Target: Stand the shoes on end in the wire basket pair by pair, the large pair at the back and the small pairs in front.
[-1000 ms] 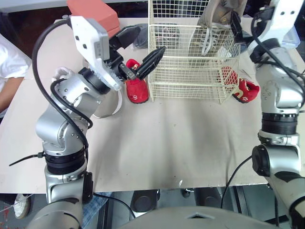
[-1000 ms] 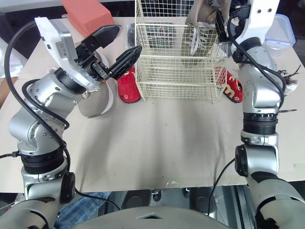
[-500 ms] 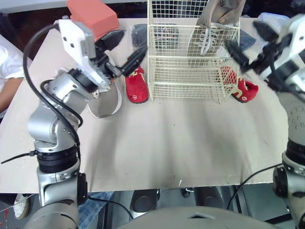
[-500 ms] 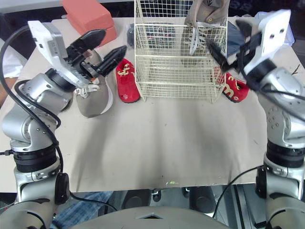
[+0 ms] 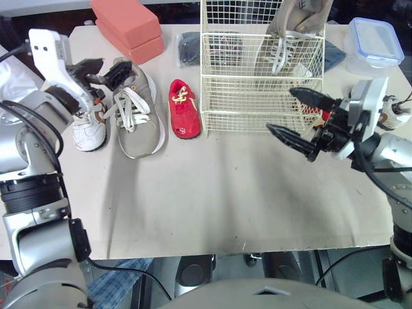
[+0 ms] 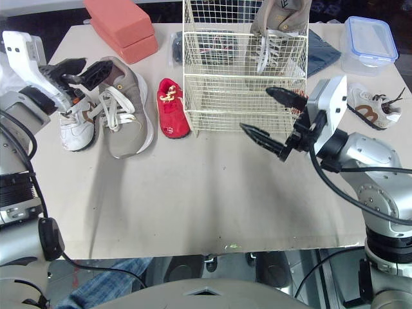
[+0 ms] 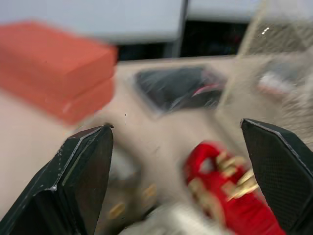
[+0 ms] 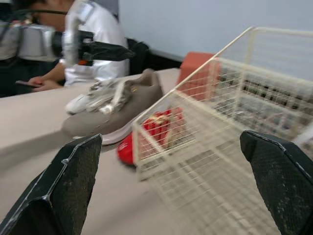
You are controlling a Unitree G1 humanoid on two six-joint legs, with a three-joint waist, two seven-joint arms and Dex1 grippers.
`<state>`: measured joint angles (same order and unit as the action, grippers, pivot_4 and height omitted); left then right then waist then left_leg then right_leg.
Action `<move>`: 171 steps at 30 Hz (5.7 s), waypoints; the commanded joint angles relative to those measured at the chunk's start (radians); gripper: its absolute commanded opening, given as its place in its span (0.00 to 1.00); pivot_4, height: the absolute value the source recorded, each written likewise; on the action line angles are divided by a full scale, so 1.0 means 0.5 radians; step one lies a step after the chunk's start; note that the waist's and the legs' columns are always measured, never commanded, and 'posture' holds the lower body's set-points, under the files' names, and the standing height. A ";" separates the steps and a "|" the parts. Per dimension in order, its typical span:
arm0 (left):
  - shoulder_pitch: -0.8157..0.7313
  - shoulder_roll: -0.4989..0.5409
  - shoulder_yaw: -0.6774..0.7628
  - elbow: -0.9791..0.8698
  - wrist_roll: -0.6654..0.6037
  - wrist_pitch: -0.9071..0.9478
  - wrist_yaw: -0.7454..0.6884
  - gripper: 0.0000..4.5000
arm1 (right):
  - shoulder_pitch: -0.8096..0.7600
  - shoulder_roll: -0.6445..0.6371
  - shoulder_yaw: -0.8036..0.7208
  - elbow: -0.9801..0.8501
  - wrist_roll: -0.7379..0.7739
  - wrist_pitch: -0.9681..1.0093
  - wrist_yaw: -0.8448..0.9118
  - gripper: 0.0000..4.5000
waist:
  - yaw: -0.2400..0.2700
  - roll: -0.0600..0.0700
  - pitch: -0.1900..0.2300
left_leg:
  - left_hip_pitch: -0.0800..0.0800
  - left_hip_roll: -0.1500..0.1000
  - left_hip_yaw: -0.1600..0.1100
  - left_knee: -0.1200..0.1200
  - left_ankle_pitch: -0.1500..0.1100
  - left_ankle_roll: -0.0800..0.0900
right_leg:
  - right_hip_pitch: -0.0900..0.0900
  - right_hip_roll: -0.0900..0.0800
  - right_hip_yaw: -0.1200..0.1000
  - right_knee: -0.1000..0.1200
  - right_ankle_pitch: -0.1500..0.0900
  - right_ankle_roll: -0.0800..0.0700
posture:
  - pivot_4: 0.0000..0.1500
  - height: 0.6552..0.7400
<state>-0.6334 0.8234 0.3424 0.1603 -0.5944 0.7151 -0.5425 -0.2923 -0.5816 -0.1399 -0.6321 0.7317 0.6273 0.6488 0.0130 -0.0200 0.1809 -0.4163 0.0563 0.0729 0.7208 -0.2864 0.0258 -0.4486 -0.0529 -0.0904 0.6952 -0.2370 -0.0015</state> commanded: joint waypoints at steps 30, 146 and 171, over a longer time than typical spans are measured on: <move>-1.436 0.078 -0.965 2.237 1.259 0.127 -0.766 1.00 | 0.244 0.069 0.217 -0.157 -0.189 -0.242 -0.026 0.99 | -0.003 -0.018 0.002 | -0.002 -0.002 0.001 0.002 0.000 0.000 | -0.001 0.000 -0.009 0.002 -0.004 0.006 | 1.00 0.36; -1.342 -1.332 -0.364 1.571 1.031 -2.790 0.575 0.04 | 0.062 0.447 -0.088 0.026 -0.581 -0.934 -0.562 1.00 | 0.003 -0.036 0.009 | -0.027 -0.006 -0.007 0.033 -0.002 0.003 | -0.007 -0.005 -0.030 0.014 0.001 -0.001 | 1.00 0.36; -1.027 -1.376 -0.545 1.436 1.107 -2.178 0.593 0.45 | 0.103 0.473 -0.064 0.020 -0.618 -0.941 -0.568 1.00 | 0.005 -0.028 0.005 | -0.024 -0.004 -0.006 0.035 -0.002 0.003 | -0.006 -0.005 -0.029 0.017 0.001 -0.001 | 1.00 0.36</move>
<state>-1.1605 0.1390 0.0728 0.9043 -0.0398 -0.4037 -0.2416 -0.2410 -0.3397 -0.1616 -0.5812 0.4185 0.1689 0.3724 0.0155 -0.0342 0.1832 -0.4283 0.0541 0.0700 0.7385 -0.2871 0.0272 -0.4514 -0.0553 -0.1049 0.7042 -0.2365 -0.0018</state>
